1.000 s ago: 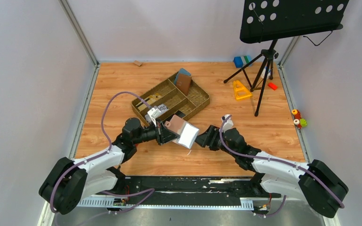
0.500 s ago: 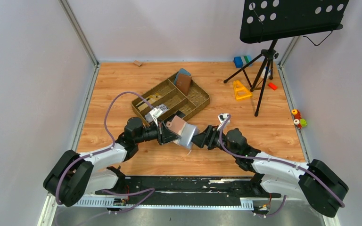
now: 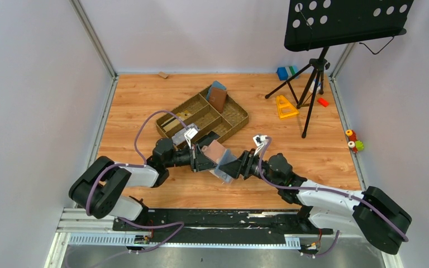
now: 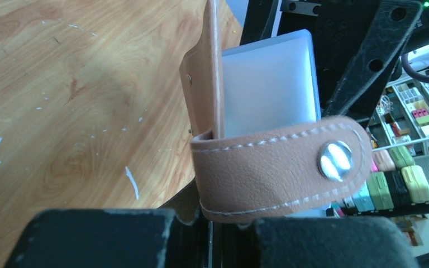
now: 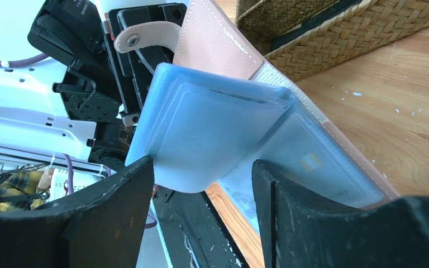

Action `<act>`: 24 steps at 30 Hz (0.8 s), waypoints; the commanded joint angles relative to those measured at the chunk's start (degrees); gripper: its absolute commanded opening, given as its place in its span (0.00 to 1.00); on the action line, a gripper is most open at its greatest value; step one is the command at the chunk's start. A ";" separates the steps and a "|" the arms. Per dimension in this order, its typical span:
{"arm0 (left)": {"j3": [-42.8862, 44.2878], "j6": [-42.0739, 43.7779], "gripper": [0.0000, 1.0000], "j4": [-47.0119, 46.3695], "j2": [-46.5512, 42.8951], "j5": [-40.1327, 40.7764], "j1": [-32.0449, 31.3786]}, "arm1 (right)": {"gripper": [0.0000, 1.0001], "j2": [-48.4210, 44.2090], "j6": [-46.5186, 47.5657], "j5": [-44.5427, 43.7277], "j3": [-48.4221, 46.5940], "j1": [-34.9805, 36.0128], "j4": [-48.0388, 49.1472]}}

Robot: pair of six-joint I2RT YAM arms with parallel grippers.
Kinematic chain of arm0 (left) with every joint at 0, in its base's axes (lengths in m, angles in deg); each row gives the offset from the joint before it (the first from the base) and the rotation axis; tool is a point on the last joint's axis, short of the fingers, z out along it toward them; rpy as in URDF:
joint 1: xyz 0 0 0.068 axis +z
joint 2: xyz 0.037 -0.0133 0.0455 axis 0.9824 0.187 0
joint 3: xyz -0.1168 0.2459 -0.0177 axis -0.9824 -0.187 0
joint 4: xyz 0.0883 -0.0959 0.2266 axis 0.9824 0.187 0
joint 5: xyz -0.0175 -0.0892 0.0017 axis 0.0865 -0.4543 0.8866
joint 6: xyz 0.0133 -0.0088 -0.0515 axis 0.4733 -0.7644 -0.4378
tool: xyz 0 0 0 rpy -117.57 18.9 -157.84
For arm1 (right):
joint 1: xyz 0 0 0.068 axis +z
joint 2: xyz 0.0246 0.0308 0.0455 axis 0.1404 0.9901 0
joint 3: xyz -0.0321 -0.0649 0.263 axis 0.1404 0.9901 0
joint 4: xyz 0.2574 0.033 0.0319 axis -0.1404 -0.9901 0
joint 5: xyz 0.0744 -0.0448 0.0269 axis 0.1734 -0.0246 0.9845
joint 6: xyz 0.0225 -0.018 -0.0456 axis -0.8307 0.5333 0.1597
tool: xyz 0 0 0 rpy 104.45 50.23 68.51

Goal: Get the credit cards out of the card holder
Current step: Open the card holder at the center of the board.

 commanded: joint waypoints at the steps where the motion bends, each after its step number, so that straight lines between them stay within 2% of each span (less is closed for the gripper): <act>1: 1.75 -1.83 0.15 -7.32 -0.07 -2.08 -0.26 | 0.62 0.19 1.29 -0.81 -2.68 0.29 0.49; 3: 2.38 0.89 0.16 -2.27 -0.11 -0.57 -0.26 | 0.59 0.14 0.58 -3.29 -3.65 0.30 -3.13; 5: 4.52 6.02 0.16 8.33 -0.12 1.96 -0.27 | 0.58 0.04 -0.23 -6.86 -4.78 0.30 -9.27; 7: 6.13 9.39 0.16 14.88 0.69 4.02 -0.39 | 0.55 0.09 -1.04 -10.02 -6.59 0.30 -17.38; 8: 6.46 9.63 0.15 15.70 1.69 4.35 -0.50 | 0.54 0.26 -0.88 -12.13 -7.11 0.23 -18.91; 13: 7.45 6.78 0.16 10.25 7.73 2.98 -2.26 | 0.55 3.26 -1.08 -11.44 -8.43 0.29 -19.56; 17: 9.24 9.97 0.20 15.27 8.73 4.87 -3.87 | 0.55 7.53 -1.71 -11.06 -10.47 0.27 -21.45; 19: 10.09 12.29 0.25 19.29 8.23 6.16 -4.37 | 0.54 9.27 -1.84 -11.05 -10.82 0.29 -21.56; 22: 10.14 13.49 0.39 21.26 7.24 7.21 -4.40 | 0.50 10.14 -1.91 -11.34 -11.59 0.30 -23.21; 24: 10.18 14.29 0.43 22.46 6.71 7.88 -4.46 | 0.48 10.07 -1.82 -12.04 -11.93 0.30 -24.56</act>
